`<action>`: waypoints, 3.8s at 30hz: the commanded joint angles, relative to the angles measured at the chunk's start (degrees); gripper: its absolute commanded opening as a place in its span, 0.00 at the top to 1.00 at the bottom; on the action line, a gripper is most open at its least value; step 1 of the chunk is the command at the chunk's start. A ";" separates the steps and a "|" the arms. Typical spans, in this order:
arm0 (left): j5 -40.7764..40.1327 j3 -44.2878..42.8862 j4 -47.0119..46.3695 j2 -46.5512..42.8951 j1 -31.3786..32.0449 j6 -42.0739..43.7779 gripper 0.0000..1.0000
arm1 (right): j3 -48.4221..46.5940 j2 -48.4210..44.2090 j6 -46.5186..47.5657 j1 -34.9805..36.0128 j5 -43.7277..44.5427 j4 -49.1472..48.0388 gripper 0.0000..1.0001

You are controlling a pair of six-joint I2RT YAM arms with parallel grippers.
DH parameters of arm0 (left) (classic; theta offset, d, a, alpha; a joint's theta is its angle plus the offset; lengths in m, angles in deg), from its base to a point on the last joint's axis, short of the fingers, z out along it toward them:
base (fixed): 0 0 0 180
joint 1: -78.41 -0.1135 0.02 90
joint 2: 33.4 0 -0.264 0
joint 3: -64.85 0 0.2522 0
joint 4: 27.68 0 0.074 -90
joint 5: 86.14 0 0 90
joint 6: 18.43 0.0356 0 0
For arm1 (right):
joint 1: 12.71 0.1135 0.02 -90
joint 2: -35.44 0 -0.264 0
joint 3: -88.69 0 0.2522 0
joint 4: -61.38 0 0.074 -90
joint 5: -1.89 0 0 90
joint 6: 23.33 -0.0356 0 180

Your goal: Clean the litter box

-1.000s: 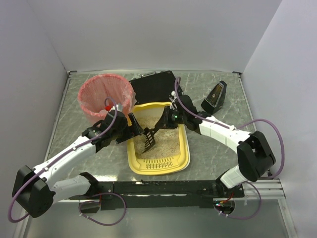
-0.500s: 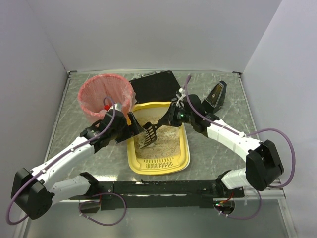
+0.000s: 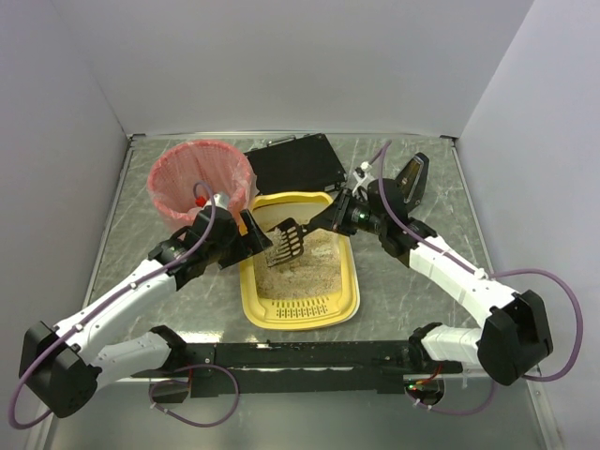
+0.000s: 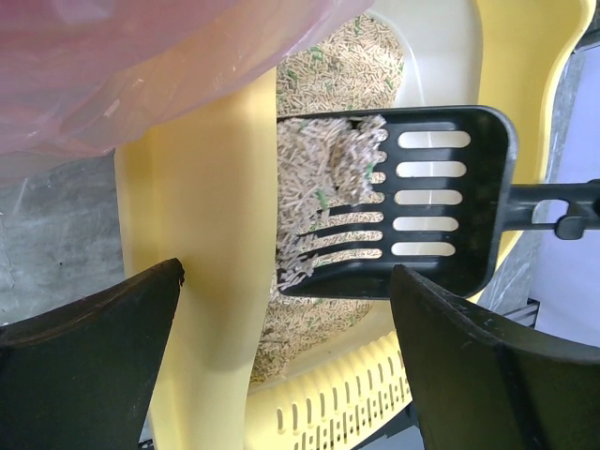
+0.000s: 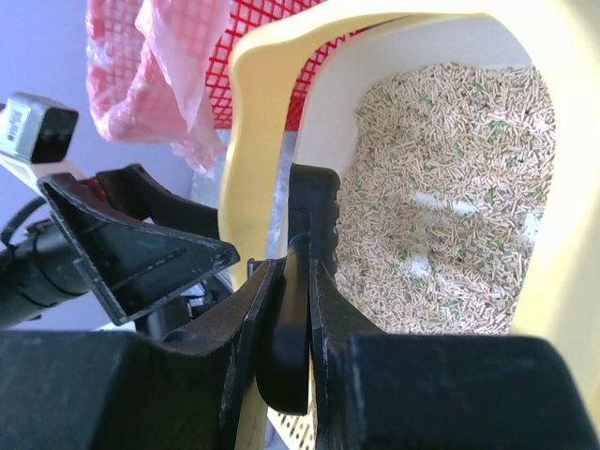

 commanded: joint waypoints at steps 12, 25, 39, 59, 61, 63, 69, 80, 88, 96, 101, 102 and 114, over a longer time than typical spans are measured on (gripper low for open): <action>0.83 -1.40 -0.36 0.59 0.57 -1.27 0.03 | 5.85 -9.41 -4.82 -4.82 -1.83 -4.94 1.00; -1.98 -2.36 0.87 -2.74 0.57 -1.18 0.03 | 9.02 -13.10 -9.31 -5.35 -2.89 -6.97 1.00; -5.93 -1.84 4.74 -6.53 0.57 -2.41 0.03 | 12.80 -18.02 -10.01 -6.14 -0.87 -4.34 1.00; -7.43 -0.25 7.38 -9.96 0.57 -3.91 0.03 | 13.15 -18.81 -10.82 -8.25 -0.78 -6.63 1.00; -7.61 0.27 6.77 -10.92 0.57 -4.26 0.03 | 13.15 -21.62 -8.61 -8.87 -0.07 -1.79 1.00; -6.73 1.24 5.63 -12.15 0.57 -4.08 0.03 | 13.94 -21.99 -10.00 -8.87 -0.07 -4.65 1.00; -5.93 0.45 5.71 -12.59 0.57 -3.64 0.03 | 14.29 -18.90 -12.74 -9.74 -4.90 -9.08 1.00; -5.49 -0.78 5.09 -9.61 0.57 -2.06 0.03 | 10.68 -21.19 -5.27 -11.32 -3.32 1.20 1.00; -4.70 -0.08 1.49 -8.56 0.49 1.09 0.03 | 9.82 -13.65 -6.58 -12.47 -10.61 -6.78 1.00; -3.39 -1.32 4.92 -5.82 0.31 1.72 0.03 | 1.49 -10.56 6.13 -15.19 -13.53 6.19 1.00; -5.66 -4.20 10.18 -7.41 0.22 -2.41 0.03 | -4.42 -10.21 8.38 -16.16 -16.40 15.46 1.00; -6.11 -5.34 11.50 -7.41 0.05 -1.89 0.03 | -4.51 -10.30 7.41 -16.25 -18.07 14.93 1.00; -9.18 -3.79 9.68 -12.04 -0.13 -0.03 0.03 | -7.68 -7.84 1.86 -16.43 -18.18 15.90 1.00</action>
